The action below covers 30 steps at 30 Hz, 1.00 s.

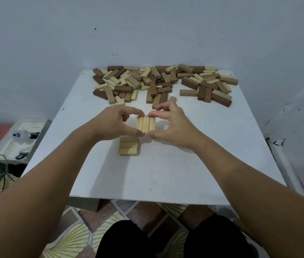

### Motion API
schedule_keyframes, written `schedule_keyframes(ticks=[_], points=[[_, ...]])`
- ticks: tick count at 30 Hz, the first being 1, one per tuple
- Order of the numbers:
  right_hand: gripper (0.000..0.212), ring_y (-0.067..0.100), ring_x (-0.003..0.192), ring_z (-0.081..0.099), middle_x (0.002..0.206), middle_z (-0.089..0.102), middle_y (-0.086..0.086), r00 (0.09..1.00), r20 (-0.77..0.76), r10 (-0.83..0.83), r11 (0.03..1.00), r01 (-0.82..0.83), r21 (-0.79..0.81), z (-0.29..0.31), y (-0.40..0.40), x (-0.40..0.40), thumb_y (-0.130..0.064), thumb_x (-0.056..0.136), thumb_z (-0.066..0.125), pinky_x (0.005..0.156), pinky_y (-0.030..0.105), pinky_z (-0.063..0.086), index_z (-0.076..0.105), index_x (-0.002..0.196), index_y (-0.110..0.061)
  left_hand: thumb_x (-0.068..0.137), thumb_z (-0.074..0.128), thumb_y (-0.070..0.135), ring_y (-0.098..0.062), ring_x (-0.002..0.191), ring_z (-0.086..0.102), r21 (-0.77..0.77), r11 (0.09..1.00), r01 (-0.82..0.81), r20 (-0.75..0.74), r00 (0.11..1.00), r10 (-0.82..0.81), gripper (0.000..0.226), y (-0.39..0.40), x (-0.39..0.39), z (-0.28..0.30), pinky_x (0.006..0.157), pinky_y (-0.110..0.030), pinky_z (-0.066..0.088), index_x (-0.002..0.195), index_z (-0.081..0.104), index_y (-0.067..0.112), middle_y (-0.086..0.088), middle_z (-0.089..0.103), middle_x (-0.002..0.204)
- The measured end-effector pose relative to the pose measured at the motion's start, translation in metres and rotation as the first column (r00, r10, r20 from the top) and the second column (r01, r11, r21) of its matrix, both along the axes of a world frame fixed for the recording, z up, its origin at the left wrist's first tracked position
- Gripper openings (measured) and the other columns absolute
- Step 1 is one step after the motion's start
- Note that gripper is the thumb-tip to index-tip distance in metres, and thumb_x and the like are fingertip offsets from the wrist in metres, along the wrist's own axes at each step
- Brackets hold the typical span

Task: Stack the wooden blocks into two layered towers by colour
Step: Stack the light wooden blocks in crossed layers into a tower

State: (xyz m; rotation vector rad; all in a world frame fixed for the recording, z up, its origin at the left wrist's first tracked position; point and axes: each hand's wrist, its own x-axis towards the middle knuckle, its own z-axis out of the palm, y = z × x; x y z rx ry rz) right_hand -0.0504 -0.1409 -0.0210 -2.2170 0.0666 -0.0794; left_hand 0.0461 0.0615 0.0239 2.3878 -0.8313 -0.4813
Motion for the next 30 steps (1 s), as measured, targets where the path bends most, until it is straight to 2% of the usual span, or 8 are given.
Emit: schedule_keyframes(ticks=[5, 9, 15, 22, 30], points=[[0.054, 0.007, 0.135, 0.031, 0.135, 0.038, -0.016, 0.999, 0.001, 0.033, 0.999, -0.033, -0.008, -0.006, 0.029, -0.002, -0.046, 0.076, 0.089, 0.112, 0.030, 0.032, 0.068, 0.126, -0.039, 0.075, 0.089, 0.046, -0.015, 0.091, 0.050, 0.024, 0.999, -0.028, -0.022, 0.999, 0.029, 0.049, 0.032, -0.010, -0.003, 0.080, -0.032, 0.045, 0.116, 0.063, 0.053, 0.004, 0.052, 0.097], [0.055, 0.006, 0.134, 0.034, 0.130, 0.038, -0.020, 0.999, -0.008, 0.036, 0.999, -0.036, 0.010, -0.013, 0.041, -0.004, -0.046, 0.075, 0.090, 0.111, 0.031, 0.036, 0.069, 0.125, -0.040, 0.077, 0.088, 0.044, -0.015, 0.094, 0.050, 0.033, 0.999, -0.037, -0.044, 0.998, 0.039, 0.050, 0.045, -0.013, -0.010, 0.079, -0.031, 0.043, 0.118, 0.060, 0.053, 0.005, 0.054, 0.101], [0.056, 0.005, 0.134, 0.035, 0.128, 0.038, -0.021, 0.999, -0.011, 0.046, 0.999, -0.046, 0.003, -0.020, 0.051, -0.008, -0.048, 0.073, 0.090, 0.110, 0.030, 0.037, 0.068, 0.125, -0.041, 0.076, 0.088, 0.045, -0.011, 0.090, 0.047, 0.033, 0.999, -0.032, -0.036, 0.999, 0.033, 0.051, 0.059, -0.015, -0.021, 0.071, -0.027, 0.036, 0.117, 0.060, 0.056, 0.005, 0.052, 0.098], [0.053, 0.005, 0.133, 0.035, 0.127, 0.039, -0.023, 0.999, -0.021, 0.045, 0.998, -0.045, 0.032, -0.027, 0.054, -0.009, -0.047, 0.072, 0.090, 0.114, 0.038, 0.039, 0.069, 0.121, -0.044, 0.074, 0.091, 0.045, -0.010, 0.084, 0.045, 0.018, 0.999, -0.040, -0.044, 0.998, 0.041, 0.054, 0.061, -0.017, -0.026, 0.068, -0.028, 0.035, 0.122, 0.066, 0.048, 0.006, 0.048, 0.092], [0.052, 0.004, 0.132, 0.035, 0.127, 0.039, -0.023, 0.998, -0.041, 0.042, 0.998, -0.039, 0.056, -0.026, 0.055, -0.009, -0.042, 0.073, 0.091, 0.110, 0.031, 0.037, 0.069, 0.119, -0.045, 0.074, 0.090, 0.047, -0.011, 0.082, 0.044, 0.010, 0.999, -0.036, -0.051, 0.998, 0.036, 0.053, 0.064, -0.014, -0.029, 0.066, -0.029, 0.032, 0.120, 0.065, 0.050, 0.007, 0.047, 0.090]])
